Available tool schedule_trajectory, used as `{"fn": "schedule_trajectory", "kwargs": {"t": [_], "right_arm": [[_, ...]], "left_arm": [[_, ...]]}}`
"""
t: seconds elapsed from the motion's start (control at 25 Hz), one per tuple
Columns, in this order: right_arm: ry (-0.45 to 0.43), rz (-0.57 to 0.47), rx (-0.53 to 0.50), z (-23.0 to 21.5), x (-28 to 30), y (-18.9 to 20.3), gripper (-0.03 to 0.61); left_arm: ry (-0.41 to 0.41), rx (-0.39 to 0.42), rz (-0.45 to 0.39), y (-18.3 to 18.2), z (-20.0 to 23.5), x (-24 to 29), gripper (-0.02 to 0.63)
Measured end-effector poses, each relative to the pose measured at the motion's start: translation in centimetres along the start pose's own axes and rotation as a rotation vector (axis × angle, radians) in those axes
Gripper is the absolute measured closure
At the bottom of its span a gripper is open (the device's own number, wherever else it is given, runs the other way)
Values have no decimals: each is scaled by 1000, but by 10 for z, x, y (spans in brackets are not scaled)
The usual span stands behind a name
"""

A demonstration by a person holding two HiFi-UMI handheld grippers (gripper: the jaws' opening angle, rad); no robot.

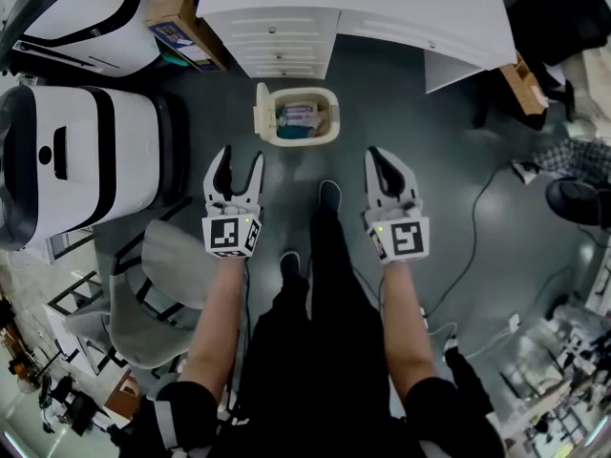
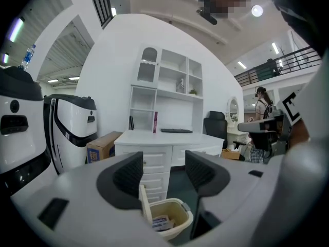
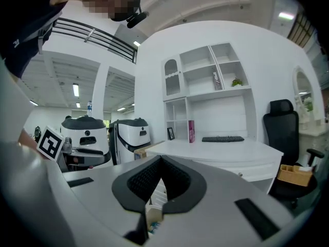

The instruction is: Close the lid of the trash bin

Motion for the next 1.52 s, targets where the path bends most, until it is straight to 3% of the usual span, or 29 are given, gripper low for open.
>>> {"fn": "schedule_trajectory", "kwargs": {"t": [0.56, 1.0, 1.28, 1.44, 1.52], "right_arm": [[-11, 47, 63, -28, 42, 102, 574], [-47, 76, 94, -35, 60, 158, 574], [-59, 86, 110, -36, 60, 176, 574], [-59, 90, 125, -32, 56, 181, 574], [-62, 92, 130, -31, 55, 182, 574]], "left_arm": [[-26, -25, 118, 134, 29, 59, 376], [-48, -44, 218, 223, 49, 82, 376], [-21, -22, 269, 250, 47, 85, 377], [-36, -2, 270, 252, 48, 85, 488], [-42, 1, 266, 252, 47, 86, 489]]}}
Point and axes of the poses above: the fingertips, and each gripper's own axes: x forward along the fingers, z to its left, y out of its underside, the point moved 7 cm from there along -x, backward along the fingers, and after that the axes turned 15 degrees about -z, right-handed, at the moved point
